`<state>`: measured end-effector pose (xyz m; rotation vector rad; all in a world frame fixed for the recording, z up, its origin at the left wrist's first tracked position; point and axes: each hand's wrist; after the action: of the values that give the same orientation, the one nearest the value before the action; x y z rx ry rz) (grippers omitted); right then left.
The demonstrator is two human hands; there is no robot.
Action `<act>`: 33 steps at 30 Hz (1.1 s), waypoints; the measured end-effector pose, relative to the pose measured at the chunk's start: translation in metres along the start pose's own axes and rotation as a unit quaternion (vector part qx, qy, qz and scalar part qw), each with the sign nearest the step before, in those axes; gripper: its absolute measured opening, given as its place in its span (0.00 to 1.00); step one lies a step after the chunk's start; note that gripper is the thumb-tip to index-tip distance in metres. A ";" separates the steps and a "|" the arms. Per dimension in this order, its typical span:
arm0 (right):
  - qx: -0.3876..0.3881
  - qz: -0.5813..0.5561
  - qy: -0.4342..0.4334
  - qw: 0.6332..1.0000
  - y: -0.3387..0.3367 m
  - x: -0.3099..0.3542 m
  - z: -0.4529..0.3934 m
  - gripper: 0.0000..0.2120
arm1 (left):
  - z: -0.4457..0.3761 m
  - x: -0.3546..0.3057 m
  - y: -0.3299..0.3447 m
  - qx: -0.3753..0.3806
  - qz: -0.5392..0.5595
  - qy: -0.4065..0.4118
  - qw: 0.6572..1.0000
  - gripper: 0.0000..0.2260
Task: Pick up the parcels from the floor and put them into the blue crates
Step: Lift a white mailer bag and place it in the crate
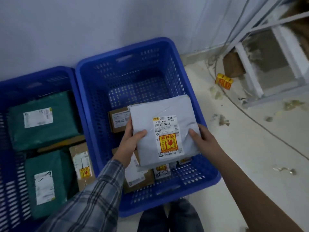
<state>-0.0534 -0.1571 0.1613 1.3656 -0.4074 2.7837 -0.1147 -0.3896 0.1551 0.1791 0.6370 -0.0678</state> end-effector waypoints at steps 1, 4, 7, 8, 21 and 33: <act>0.005 -0.004 -0.007 1.000 0.003 0.001 -0.008 0.11 | -0.005 -0.001 -0.002 -0.008 0.002 0.004 1.000 0.30; -0.005 -0.024 -0.023 0.999 0.010 0.006 -0.032 0.14 | -0.017 -0.002 -0.004 -0.011 0.013 0.004 1.000 0.27; -0.025 -0.036 -0.026 0.999 0.016 0.011 -0.054 0.20 | -0.025 -0.003 -0.005 -0.031 0.023 -0.009 0.999 0.27; -0.025 -0.037 -0.030 0.999 0.017 0.012 -0.060 0.21 | -0.028 -0.001 -0.004 -0.037 0.020 -0.016 0.999 0.27; 0.002 0.001 -0.038 0.999 0.033 0.043 -0.155 0.20 | -0.098 -0.029 -0.004 -0.122 -0.085 0.030 0.988 0.20; 0.023 -0.039 -0.121 0.992 0.082 0.075 -0.171 0.21 | -0.082 -0.036 -0.040 -0.167 -0.012 0.216 0.962 0.26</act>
<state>-0.2423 -0.2034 0.1011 1.6973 -0.2881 2.5894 -0.1963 -0.4129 0.1057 -0.1468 1.0761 0.0592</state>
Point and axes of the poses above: each hand's wrist, its own z-axis away from the middle knuckle, its own y-axis out of the palm, x = y × z, and after that the axes turned 6 degrees about -y, right-handed
